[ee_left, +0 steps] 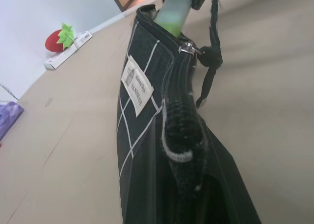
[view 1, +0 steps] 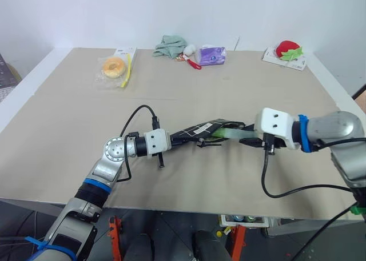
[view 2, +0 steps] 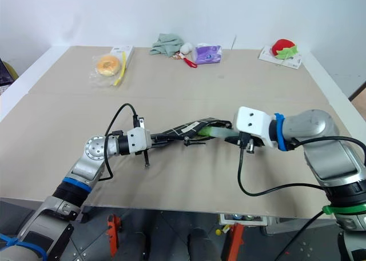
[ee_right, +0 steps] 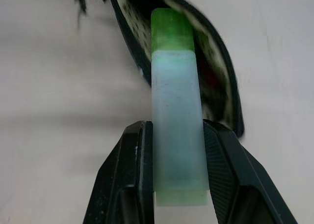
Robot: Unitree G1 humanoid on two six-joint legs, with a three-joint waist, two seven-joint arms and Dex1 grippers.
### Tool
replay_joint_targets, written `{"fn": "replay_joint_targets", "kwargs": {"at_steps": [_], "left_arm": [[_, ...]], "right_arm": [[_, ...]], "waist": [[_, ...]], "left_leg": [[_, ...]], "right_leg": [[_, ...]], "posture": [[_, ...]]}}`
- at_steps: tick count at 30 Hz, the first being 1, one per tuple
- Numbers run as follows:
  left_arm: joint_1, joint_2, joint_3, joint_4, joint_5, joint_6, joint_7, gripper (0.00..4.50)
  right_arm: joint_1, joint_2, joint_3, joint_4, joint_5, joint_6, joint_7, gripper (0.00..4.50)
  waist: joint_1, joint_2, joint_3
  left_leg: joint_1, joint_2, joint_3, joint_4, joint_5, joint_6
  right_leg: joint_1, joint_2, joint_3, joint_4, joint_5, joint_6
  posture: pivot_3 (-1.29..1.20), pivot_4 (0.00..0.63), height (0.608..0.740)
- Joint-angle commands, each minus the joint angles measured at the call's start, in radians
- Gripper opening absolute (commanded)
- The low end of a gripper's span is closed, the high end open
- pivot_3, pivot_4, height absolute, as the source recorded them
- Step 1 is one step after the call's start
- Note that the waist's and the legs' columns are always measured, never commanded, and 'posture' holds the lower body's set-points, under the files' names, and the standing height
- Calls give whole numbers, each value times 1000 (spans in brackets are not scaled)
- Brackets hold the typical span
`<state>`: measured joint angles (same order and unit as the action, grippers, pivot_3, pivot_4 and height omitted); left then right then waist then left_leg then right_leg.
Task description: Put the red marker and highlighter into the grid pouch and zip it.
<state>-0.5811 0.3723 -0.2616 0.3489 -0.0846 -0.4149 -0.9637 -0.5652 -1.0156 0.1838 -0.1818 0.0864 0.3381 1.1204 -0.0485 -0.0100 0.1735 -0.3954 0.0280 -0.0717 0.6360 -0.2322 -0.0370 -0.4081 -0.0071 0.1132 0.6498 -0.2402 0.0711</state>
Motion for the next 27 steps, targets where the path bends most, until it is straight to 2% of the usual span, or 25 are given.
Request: {"fn": "replay_joint_targets", "kwargs": {"at_steps": [1, 9, 15, 20, 21, 22, 27], "left_arm": [[-24, 0, 17, -16, -5, -10, 0, 0], [-27, -8, 14, -22, -6, -6, -2, 0], [-25, -12, 14, -24, -7, -3, 0, 0], [-20, -13, 16, -27, -8, 1, 0, 0], [-19, -13, 16, -27, -8, 1, 0, 0], [-18, -13, 15, -28, -8, 2, 0, 0], [-17, -16, 15, -27, -12, 7, -4, 0]], "right_arm": [[-49, 26, 39, -26, -51, -56, 15, 1036], [-135, 146, 143, -12, -155, -151, 12, 1036], [-152, 201, 121, 6, -153, -149, 19, 1036], [-145, 187, 6, -25, -29, -18, 47, 3508], [-142, 182, -19, -35, -1, 9, 49, 4130], [-137, 177, -48, -47, 31, 41, 52, 4466], [-100, 181, -166, -110, 169, 166, 30, 4466]], "waist": [[0, 0, 0], [0, 0, 0], [1, 0, 0], [1, 0, 0], [1, 0, 0], [1, 0, 0], [1, 0, 0]], "left_leg": [[0, 0, 0, 0, 0, 0], [0, 0, 0, 0, 0, 0], [0, 0, -1, 0, 0, 0], [0, 0, -1, 0, 0, 0], [0, 0, -1, 0, 0, 0], [0, 0, -1, 0, 0, 0], [0, 0, -1, 0, 0, 0]], "right_leg": [[0, 0, 0, 0, 0, 0], [0, 0, 0, 0, 1, -1], [0, 0, -1, 0, 2, -4], [0, 0, -1, 0, 4, -7], [0, 0, -1, 0, 4, -8], [0, 0, -1, 0, 5, -8], [0, 0, -1, 1, 5, -8]], "posture": [[0, 150, 734], [0, 150, 734], [0, 150, 734], [0, 150, 734], [0, 150, 734], [0, 150, 734], [0, 150, 734]]}}
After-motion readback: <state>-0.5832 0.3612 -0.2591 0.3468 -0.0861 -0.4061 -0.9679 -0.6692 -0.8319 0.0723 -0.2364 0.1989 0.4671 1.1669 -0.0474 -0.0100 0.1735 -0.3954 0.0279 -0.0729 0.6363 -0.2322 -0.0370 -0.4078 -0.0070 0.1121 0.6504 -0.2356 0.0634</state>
